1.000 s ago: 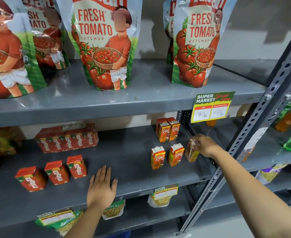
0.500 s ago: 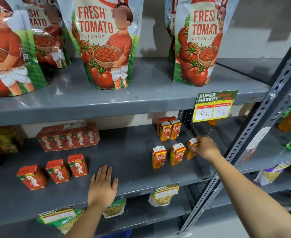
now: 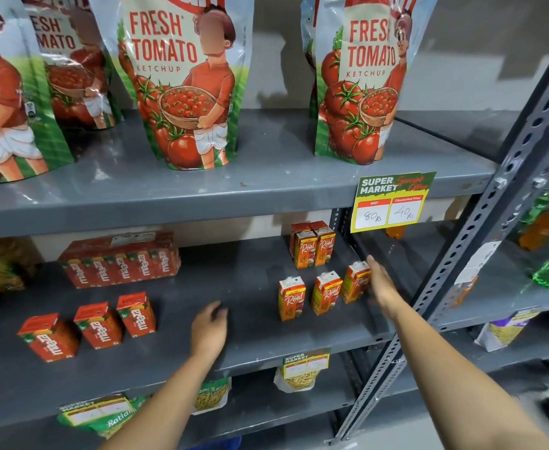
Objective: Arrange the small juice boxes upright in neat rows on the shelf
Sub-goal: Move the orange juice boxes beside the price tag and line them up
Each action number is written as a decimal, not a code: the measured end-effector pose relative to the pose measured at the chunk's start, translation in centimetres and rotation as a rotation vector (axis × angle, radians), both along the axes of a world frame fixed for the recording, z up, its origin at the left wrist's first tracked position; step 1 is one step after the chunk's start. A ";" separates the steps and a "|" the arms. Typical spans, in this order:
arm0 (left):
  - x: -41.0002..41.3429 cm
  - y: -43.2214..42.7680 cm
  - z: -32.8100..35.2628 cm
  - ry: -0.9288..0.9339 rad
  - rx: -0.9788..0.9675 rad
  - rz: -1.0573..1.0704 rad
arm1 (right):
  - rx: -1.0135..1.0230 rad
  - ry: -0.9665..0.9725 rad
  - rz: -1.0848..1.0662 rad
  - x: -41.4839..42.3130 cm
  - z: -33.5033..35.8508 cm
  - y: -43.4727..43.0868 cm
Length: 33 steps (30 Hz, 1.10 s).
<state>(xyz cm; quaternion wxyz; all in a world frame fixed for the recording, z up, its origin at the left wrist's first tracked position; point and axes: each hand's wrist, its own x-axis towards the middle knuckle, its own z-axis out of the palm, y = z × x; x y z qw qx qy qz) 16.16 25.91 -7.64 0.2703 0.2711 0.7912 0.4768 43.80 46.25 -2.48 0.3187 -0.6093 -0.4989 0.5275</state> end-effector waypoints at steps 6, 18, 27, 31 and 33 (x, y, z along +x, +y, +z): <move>10.0 7.8 3.4 -0.514 -0.054 -0.041 | -0.067 -0.027 -0.015 -0.7 -1.4 -0.4; 13.5 10.2 2.8 -0.455 0.009 -0.077 | 0.014 -0.099 0.091 -1.6 -2.3 -2.3; 12.6 10.3 2.4 -0.349 -0.068 -0.115 | 0.053 -0.126 0.105 -1.1 -2.5 -3.2; 12.5 9.7 2.2 -0.328 -0.070 -0.146 | 0.066 -0.152 0.118 -0.6 -2.4 -4.2; 12.7 9.1 2.0 -0.307 -0.063 -0.159 | 0.062 -0.153 0.114 -0.3 -2.4 -4.8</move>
